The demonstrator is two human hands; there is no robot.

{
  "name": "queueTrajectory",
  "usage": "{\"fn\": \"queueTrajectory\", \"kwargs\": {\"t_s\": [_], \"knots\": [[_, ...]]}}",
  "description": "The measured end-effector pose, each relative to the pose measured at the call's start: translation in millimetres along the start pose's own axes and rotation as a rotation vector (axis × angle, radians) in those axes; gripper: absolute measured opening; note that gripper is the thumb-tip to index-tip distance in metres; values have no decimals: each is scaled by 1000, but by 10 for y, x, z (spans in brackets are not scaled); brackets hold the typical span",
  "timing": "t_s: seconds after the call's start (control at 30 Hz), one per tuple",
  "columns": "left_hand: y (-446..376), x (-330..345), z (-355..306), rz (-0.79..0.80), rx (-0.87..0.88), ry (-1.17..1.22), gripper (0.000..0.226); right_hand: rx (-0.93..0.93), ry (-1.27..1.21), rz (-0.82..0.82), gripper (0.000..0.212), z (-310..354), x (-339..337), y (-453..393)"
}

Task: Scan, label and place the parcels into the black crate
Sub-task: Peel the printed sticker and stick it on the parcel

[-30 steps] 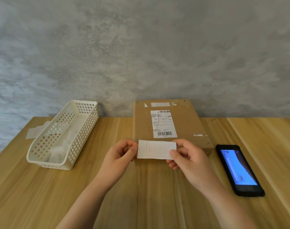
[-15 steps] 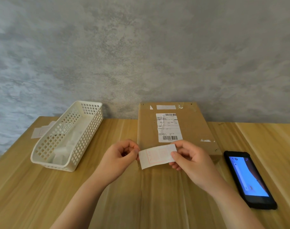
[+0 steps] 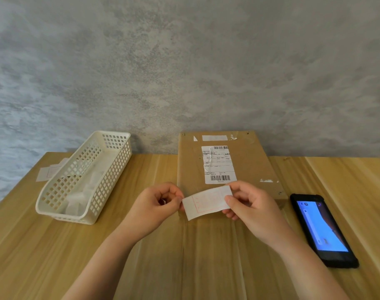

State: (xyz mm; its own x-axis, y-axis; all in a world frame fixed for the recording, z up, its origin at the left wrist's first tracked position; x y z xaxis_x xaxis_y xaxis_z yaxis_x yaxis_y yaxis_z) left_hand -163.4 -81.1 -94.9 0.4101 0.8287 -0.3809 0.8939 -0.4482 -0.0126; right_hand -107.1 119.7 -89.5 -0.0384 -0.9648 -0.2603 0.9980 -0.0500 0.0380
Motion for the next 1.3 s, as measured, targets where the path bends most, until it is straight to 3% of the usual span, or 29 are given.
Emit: {"fn": "queueTrajectory", "kwargs": {"t_s": [0.1,0.17,0.23,0.27,0.33,0.43,0.53,0.83,1.07,1.3], "knots": [[25,18,-73,24,53,89,18,-37,152,-50,19,10,-23,-12],[31,24,-106,22,66,178,11,-142,449,-246,30,157,-119,26],[39,37,-153,-7,59,288,10,-393,700,-476,37,517,-114,188],[41,48,-184,-26,61,342,10,-531,726,-515,32,672,-38,278],[40,66,-248,-63,82,434,15,-680,639,-434,14,840,158,375],[51,120,-369,-68,134,494,19,-620,444,-280,12,842,311,346],[71,182,-422,-38,140,531,18,-594,363,-262,14,825,331,324],[64,125,-379,-43,143,397,29,-628,396,-231,8,831,359,304],[90,109,-414,-93,174,306,24,-629,405,-269,11,819,369,297],[142,35,-432,-147,211,41,11,-606,389,-274,9,776,408,251]]}}
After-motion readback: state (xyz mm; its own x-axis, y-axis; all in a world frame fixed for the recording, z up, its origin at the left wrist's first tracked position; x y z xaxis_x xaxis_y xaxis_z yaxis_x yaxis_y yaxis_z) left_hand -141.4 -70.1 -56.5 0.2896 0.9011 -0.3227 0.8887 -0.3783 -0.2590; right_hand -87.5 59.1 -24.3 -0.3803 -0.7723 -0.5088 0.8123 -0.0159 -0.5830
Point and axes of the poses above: each hand's wrist, its own y-axis away from the middle knuckle, its own x-axis out of the palm, z = x × y, the point moved 10 cm from there along -y, towards the middle knuckle, and after that the axes turned 2 degrees about z, right-handed, at the moved point
